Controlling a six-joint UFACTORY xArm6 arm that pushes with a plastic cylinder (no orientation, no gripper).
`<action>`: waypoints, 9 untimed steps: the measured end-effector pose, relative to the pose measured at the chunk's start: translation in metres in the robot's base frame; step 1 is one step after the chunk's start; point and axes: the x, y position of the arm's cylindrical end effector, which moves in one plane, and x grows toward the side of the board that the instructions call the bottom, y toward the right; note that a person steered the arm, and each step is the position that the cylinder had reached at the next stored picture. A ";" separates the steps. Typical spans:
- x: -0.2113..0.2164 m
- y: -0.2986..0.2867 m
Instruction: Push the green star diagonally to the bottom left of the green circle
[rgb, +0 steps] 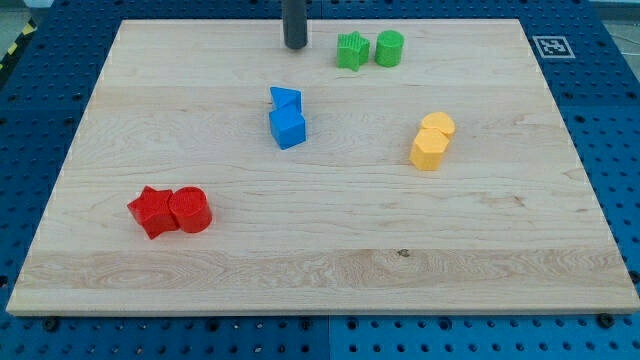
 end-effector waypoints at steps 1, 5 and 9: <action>-0.005 0.016; 0.009 0.058; 0.019 0.087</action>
